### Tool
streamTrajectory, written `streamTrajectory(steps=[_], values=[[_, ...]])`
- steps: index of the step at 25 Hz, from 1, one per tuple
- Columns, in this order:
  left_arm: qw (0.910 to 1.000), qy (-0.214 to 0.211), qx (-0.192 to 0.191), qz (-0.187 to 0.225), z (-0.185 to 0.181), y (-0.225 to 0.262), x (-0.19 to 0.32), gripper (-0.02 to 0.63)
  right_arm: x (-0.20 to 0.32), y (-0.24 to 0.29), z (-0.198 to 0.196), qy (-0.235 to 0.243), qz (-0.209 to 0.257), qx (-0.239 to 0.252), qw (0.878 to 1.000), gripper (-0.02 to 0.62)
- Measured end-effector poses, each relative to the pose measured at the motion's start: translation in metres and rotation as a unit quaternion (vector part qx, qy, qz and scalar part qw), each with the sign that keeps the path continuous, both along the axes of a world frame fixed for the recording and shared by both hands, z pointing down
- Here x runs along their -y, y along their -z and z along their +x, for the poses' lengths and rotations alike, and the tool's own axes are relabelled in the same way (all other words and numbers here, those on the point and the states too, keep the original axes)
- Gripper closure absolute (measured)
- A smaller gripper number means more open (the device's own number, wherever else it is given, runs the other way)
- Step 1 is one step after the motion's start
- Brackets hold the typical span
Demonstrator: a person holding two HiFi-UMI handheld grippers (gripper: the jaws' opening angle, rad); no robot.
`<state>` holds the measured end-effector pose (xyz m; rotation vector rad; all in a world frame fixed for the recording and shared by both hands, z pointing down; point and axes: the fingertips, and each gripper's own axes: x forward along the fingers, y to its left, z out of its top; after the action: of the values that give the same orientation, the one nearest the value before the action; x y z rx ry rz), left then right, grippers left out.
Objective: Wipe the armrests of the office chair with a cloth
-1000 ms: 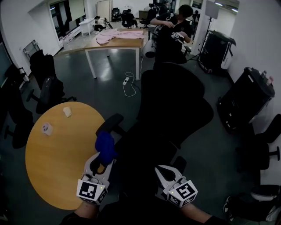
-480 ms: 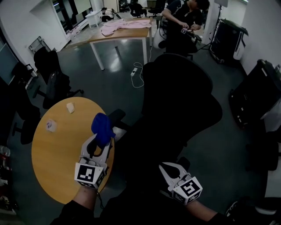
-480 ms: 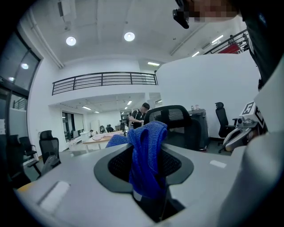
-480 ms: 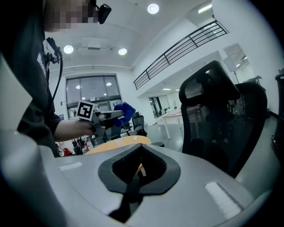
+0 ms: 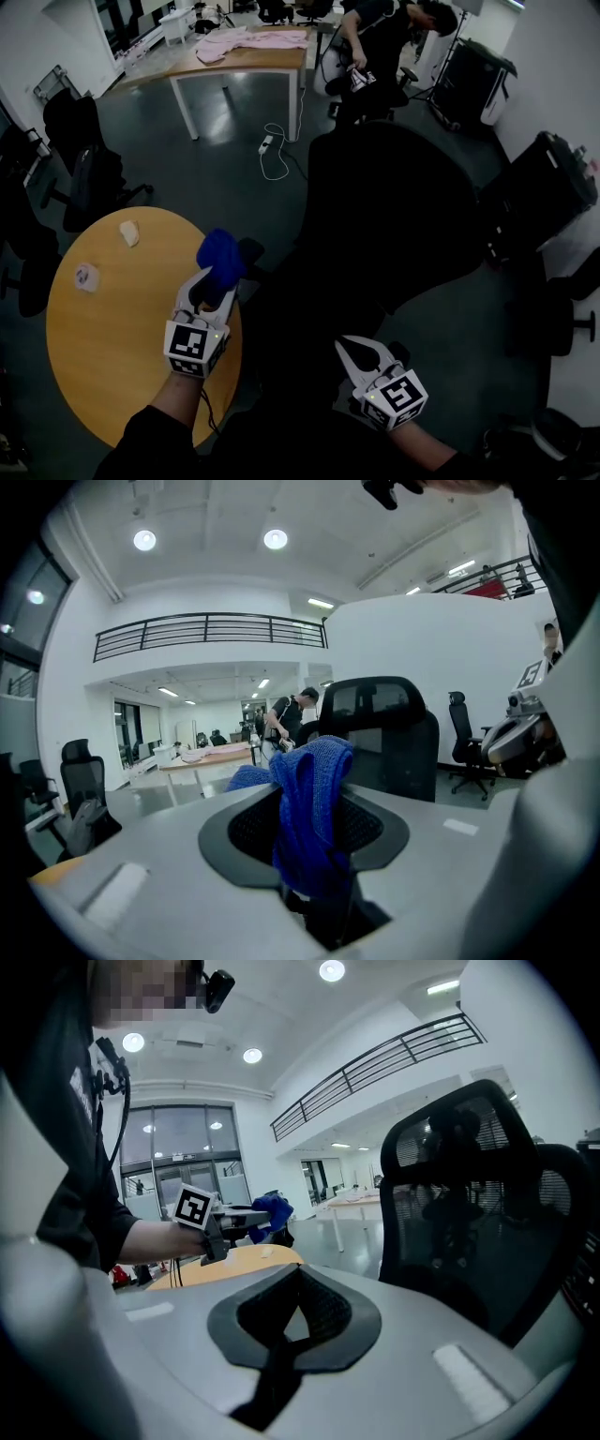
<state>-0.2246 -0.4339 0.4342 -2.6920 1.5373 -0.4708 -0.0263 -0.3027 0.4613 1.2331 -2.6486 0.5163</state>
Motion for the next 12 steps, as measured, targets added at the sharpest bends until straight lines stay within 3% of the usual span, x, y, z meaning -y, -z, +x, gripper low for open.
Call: streamTrajectory(steps=[5, 12], values=[[0.9993, -0.014, 0.033, -0.014, -0.019, -0.029, 0.050, 0.446, 0.029, -0.014, -0.028, 0.006, -0.006, -0.016, 1.000, 0.591], [0.9928, -0.071, 0.084, -0.049, -0.012, -0.081, 0.107, 0.446, 0.042, -0.036, -0.049, 0.020, -0.042, -0.033, 0.998, 0.591]])
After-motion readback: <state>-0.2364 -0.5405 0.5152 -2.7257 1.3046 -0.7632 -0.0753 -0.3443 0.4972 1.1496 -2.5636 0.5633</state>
